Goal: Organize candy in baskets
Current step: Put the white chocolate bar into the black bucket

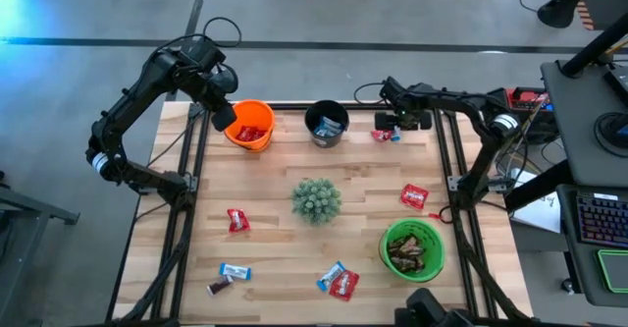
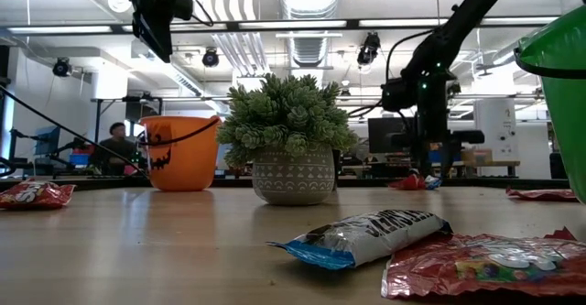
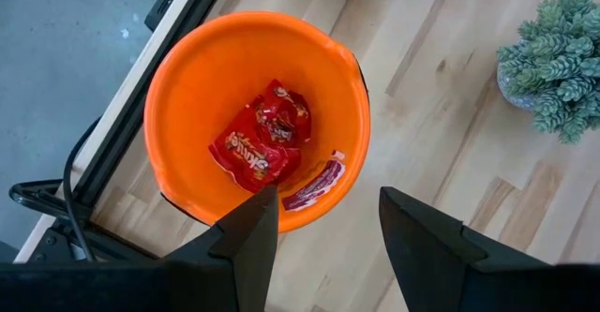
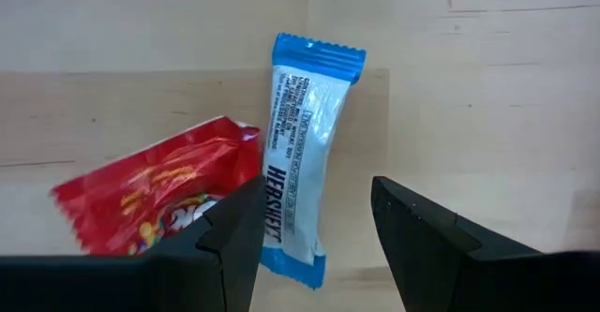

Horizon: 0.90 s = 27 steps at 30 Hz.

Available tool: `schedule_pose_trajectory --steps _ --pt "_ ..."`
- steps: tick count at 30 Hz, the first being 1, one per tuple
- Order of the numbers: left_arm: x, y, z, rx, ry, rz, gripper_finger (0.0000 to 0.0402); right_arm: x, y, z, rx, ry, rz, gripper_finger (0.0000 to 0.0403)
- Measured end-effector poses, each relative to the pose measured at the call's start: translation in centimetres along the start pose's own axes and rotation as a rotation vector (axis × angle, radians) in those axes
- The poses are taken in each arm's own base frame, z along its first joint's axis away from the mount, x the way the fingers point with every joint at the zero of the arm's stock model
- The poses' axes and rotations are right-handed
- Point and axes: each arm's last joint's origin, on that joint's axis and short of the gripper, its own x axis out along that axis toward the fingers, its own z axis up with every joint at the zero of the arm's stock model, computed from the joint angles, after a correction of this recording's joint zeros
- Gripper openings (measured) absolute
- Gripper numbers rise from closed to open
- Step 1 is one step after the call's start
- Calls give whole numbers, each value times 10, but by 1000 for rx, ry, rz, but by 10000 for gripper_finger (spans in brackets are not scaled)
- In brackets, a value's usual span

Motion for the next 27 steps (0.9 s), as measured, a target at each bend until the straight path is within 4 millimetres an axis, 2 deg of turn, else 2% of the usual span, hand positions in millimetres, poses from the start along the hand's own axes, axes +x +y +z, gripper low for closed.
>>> schedule_pose_trajectory --steps 5,10,21,27 --pt "0 0 0 -8 0 0 168 8 1 2 2 8 0 179" --pt "0 0 0 -8 0 0 168 14 3 3 1 18 9 151" --pt "0 0 0 -8 1 0 168 14 3 2 -24 23 5 22" --pt "0 0 0 -8 1 0 168 7 1 1 -33 21 8 18"
